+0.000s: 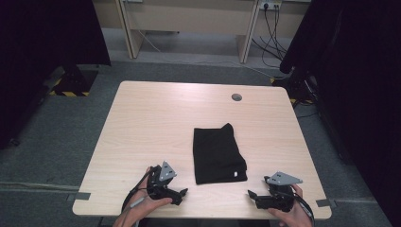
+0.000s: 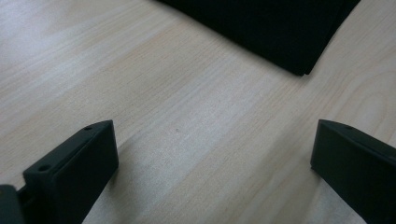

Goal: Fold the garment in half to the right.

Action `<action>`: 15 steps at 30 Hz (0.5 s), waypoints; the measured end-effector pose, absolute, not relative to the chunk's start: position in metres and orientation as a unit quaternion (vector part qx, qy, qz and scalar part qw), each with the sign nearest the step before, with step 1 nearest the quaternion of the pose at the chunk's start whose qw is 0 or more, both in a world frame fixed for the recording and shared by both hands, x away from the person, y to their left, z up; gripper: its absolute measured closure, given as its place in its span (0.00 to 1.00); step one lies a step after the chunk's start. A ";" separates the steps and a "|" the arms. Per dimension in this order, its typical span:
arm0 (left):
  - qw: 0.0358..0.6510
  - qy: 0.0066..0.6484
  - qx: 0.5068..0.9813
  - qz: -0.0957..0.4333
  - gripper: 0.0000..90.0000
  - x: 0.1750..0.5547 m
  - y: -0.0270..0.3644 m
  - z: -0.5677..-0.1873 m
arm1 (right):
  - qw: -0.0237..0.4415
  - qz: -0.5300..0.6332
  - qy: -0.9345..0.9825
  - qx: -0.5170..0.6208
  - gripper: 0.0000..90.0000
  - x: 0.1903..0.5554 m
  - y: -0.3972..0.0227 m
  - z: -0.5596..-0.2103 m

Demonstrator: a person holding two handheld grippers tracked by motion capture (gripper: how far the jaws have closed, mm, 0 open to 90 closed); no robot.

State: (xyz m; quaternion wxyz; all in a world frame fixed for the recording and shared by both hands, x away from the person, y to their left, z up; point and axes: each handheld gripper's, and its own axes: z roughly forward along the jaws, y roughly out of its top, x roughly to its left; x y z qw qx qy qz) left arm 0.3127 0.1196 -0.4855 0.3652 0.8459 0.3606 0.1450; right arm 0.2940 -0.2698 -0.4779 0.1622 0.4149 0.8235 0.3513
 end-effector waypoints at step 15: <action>0.365 0.361 0.846 0.145 0.00 0.313 0.120 -0.485 | 0.175 0.345 0.820 0.421 0.16 0.278 -0.274 -0.479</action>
